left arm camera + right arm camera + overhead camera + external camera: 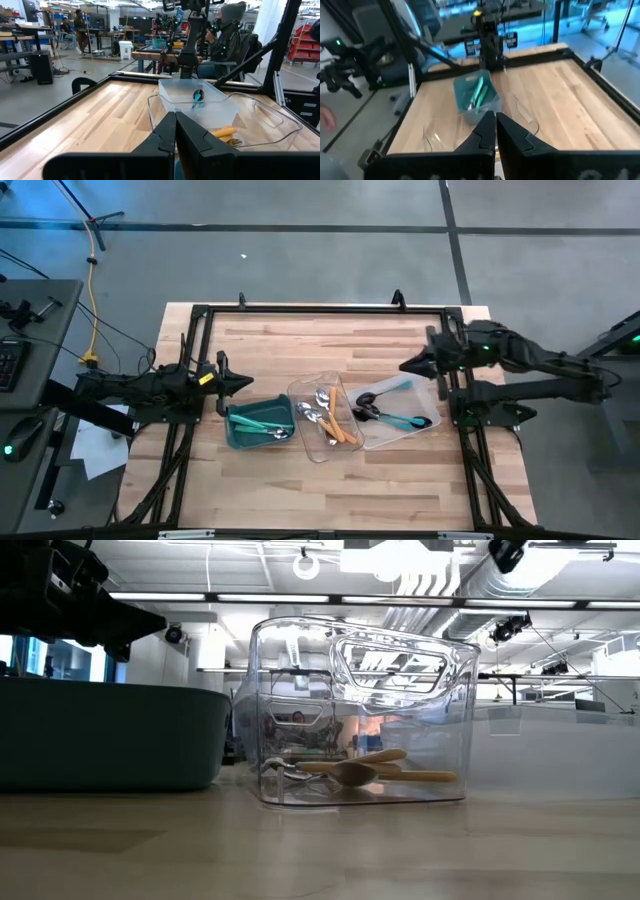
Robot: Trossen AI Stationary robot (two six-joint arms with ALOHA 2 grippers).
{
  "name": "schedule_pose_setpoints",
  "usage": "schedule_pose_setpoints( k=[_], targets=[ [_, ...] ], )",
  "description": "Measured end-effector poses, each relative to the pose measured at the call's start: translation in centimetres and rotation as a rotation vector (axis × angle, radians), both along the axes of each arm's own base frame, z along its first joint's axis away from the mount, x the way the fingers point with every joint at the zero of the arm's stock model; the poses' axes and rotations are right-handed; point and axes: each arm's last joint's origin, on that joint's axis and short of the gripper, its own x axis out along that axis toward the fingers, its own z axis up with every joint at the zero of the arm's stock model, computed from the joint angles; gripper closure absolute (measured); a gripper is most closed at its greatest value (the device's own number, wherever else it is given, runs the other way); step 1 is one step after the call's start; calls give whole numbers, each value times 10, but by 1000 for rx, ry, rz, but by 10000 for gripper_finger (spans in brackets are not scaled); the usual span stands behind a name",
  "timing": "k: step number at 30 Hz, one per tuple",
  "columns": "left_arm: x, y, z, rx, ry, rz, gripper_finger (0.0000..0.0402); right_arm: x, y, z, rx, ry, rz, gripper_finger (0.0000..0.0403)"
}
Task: Sort silverware by color (type)
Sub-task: Return to Home Position
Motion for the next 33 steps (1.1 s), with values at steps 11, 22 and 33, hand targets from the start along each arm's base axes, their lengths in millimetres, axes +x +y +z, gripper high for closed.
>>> schedule_pose_setpoints(
  k=[11,22,33],
  targets=[
    [0,0,0,0,0,0,402,-33,9,-66,123,-302,-49,403],
    [0,0,0,0,0,0,402,-41,7,-74,54,-340,-107,403],
    [0,0,0,0,0,0,402,-69,9,-88,60,-331,-116,403]
  ],
)
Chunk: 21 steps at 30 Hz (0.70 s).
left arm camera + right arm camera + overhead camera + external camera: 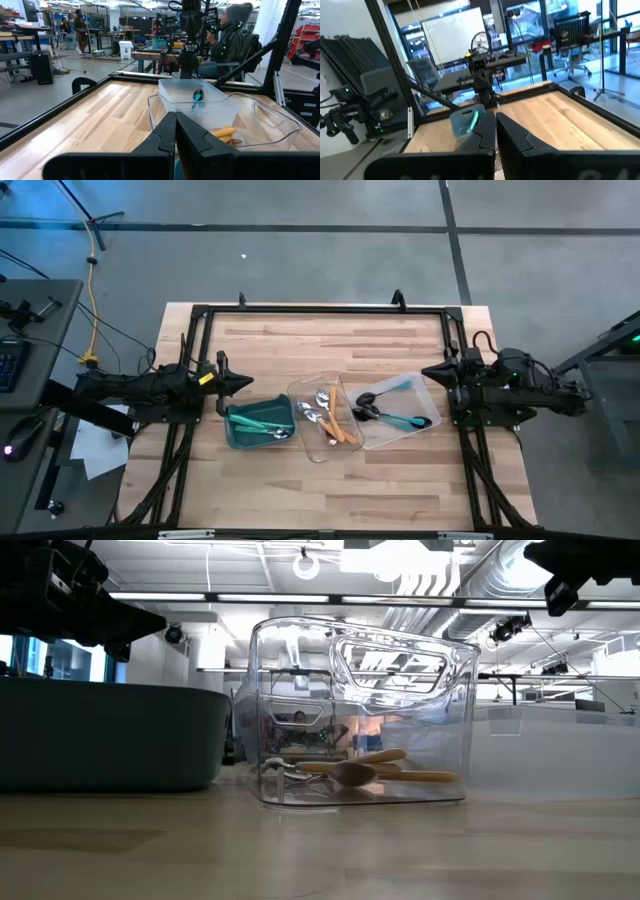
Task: Sort silverware by color (type)
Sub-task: Return to Home Position
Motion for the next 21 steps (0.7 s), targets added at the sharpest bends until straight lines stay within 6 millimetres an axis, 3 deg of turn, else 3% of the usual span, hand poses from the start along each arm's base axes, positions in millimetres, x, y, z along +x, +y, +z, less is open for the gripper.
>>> schedule_pose_setpoints(
  k=[6,15,21],
  targets=[
    [0,0,0,0,0,0,402,7,-1,-18,23,-15,-20,403],
    [0,0,0,0,-4,3,402,24,-3,-44,-11,-265,-35,403],
    [0,0,0,0,-4,3,402,26,-4,-53,-59,-222,-103,403]
  ],
)
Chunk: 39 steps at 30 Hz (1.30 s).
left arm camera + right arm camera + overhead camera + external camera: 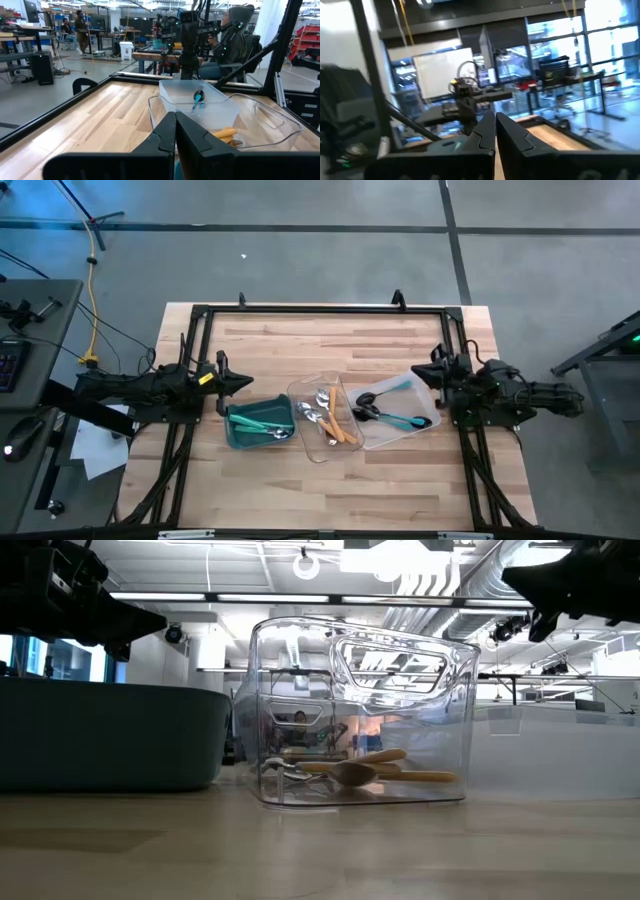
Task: Sort silverware by color (type)
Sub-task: Return to Home Position
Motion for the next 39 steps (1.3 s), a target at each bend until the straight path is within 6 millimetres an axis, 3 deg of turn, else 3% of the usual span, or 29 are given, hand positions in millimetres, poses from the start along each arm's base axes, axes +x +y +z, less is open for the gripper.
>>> schedule_pose_setpoints(
  k=[6,23,39],
  targets=[
    [0,0,0,0,0,0,402,1,-1,-5,-51,66,-59,403],
    [0,0,0,0,3,0,402,5,-1,-34,39,246,-30,403],
    [0,0,0,0,3,0,402,7,1,-37,-11,295,33,403]
  ],
)
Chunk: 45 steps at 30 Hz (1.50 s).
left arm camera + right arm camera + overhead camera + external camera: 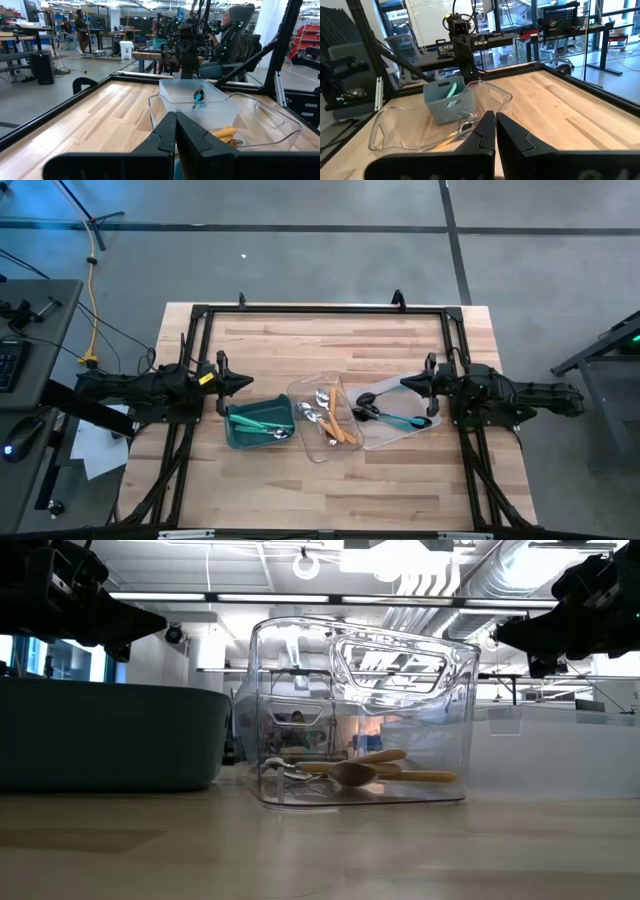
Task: Sort silverware by color (type)
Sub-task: Return to Home Position
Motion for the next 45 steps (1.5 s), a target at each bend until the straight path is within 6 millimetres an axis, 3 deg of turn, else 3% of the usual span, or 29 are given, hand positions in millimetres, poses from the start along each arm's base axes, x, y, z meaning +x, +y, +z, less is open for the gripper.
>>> schedule_pose_setpoints(
  k=[45],
  targets=[
    [0,0,0,0,0,0,402,0,0,0,27,-3,-1,402]
  ],
)
